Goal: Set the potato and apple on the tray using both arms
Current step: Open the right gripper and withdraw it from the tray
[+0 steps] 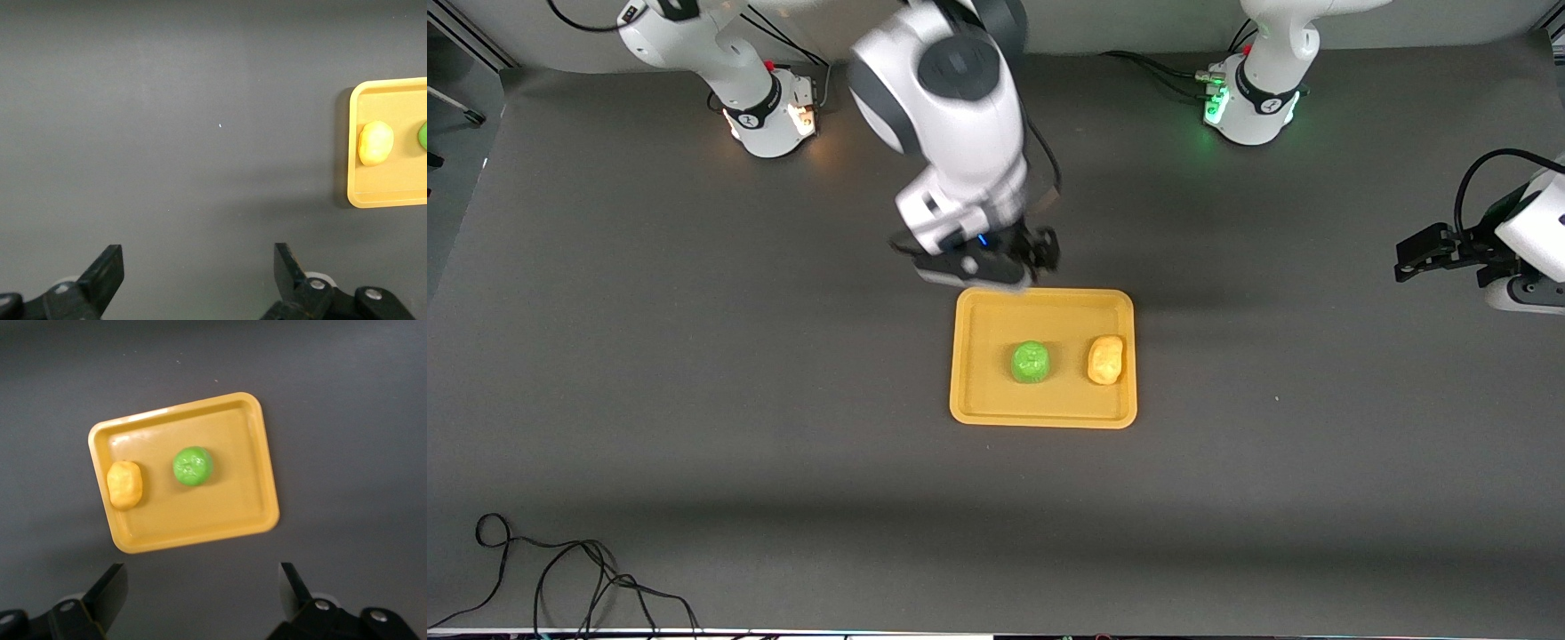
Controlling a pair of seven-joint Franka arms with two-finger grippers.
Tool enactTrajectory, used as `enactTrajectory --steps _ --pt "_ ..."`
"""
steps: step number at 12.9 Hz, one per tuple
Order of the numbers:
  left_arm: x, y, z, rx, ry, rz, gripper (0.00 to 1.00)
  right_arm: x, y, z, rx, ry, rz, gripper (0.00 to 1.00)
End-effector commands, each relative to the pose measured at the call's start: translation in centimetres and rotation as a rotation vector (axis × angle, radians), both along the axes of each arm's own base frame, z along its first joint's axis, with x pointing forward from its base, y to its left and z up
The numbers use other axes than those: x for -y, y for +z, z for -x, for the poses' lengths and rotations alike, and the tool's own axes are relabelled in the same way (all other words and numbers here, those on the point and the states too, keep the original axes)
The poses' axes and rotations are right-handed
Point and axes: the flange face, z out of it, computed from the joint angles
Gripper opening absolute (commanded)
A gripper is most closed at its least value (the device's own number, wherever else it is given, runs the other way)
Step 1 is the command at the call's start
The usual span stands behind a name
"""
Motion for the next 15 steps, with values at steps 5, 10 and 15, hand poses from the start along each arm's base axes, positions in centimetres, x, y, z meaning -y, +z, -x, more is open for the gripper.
enactTrajectory --steps 5,10,15 --pt "-0.1 0.2 0.1 0.016 -0.012 -0.002 1.0 19.6 5.2 -1.6 -0.063 0.09 0.072 1.0" --pt "-0.1 0.2 0.1 0.013 -0.012 -0.002 1.0 37.1 5.6 -3.8 -0.046 0.162 0.01 1.0" --pt "-0.1 0.2 0.1 0.013 -0.012 -0.002 1.0 48.5 5.7 -5.2 -0.035 0.219 0.014 1.0"
